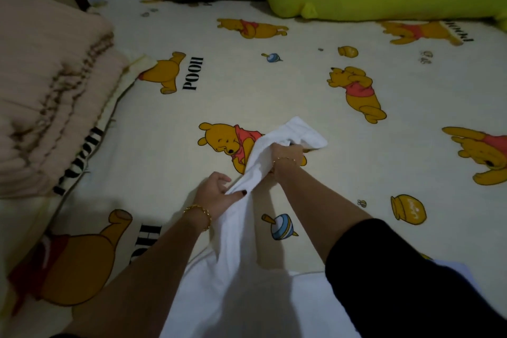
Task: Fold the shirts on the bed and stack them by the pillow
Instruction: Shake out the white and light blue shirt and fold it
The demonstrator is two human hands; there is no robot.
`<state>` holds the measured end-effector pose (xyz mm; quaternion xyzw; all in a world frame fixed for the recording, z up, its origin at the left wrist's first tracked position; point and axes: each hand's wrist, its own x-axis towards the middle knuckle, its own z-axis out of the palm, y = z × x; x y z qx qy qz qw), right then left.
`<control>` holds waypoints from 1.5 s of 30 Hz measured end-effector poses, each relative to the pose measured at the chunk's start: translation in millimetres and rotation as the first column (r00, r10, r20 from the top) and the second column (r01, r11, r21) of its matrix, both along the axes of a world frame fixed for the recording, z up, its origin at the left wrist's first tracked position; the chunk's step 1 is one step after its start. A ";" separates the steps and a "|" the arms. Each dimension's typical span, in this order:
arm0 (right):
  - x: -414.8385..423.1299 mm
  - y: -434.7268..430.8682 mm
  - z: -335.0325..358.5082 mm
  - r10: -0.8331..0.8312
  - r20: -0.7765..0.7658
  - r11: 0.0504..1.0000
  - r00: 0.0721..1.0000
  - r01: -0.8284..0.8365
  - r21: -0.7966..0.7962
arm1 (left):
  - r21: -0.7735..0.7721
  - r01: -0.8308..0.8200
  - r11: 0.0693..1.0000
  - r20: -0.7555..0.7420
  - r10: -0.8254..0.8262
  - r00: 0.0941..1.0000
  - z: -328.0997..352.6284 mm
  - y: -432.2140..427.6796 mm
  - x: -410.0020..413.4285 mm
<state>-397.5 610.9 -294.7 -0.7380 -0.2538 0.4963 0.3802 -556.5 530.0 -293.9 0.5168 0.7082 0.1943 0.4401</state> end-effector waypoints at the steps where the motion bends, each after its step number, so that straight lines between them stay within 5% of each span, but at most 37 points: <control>1: 0.0 5.4 5.8 -0.066 0.144 0.997 0.987 0.059 0.054 | 0.009 0.023 1.000 0.010 -0.023 1.000 4.1 5.0 6.5; 3: -1.7 17.6 21.6 -0.124 0.313 0.974 0.942 0.055 0.222 | 0.021 0.052 0.998 0.055 -0.053 0.997 10.7 15.9 18.4; 5: -10.1 29.4 38.5 -0.009 0.364 0.936 0.931 -0.120 0.332 | 0.049 0.032 0.998 0.094 -0.036 0.995 15.3 24.9 25.1; 8: -21.2 41.9 43.2 0.356 0.453 0.828 0.818 -0.500 0.253 | 0.084 -0.044 0.995 0.066 0.038 0.997 13.8 29.4 21.5; 10: -24.3 42.8 37.9 0.429 0.452 0.800 0.782 -0.561 0.211 | 0.076 -0.089 0.993 -0.034 0.092 0.995 10.6 25.1 11.4; 17: -17.5 37.8 -24.0 0.321 0.425 0.944 0.846 -0.320 -0.077 | 0.002 -0.237 0.972 -0.148 0.234 0.961 -17.5 19.1 -27.0; 22: -35.0 44.8 -29.2 0.226 0.140 0.966 0.964 -0.240 0.094 | -0.002 -0.289 0.957 -0.125 0.287 0.950 -29.9 22.1 -39.1; 25: -43.7 50.2 -26.3 0.279 0.008 0.936 0.960 -0.274 0.219 | -0.010 -0.261 0.965 -0.088 0.259 0.962 -28.9 24.2 -41.5; 29: -39.8 65.1 -26.8 0.220 -0.248 0.967 0.944 -0.178 0.180 | -0.042 -0.193 0.980 0.034 0.194 0.980 -21.3 29.7 -37.3; 39: 67.0 77.2 -16.6 -0.176 -0.247 0.964 0.953 0.218 0.154 | 0.002 -0.209 0.978 0.099 0.208 0.973 -6.2 60.4 15.7; 45: 102.0 78.2 -28.1 -0.002 -0.235 0.995 0.972 -0.021 -0.098 | -0.025 -0.052 0.998 0.084 0.054 0.995 -10.9 57.7 31.1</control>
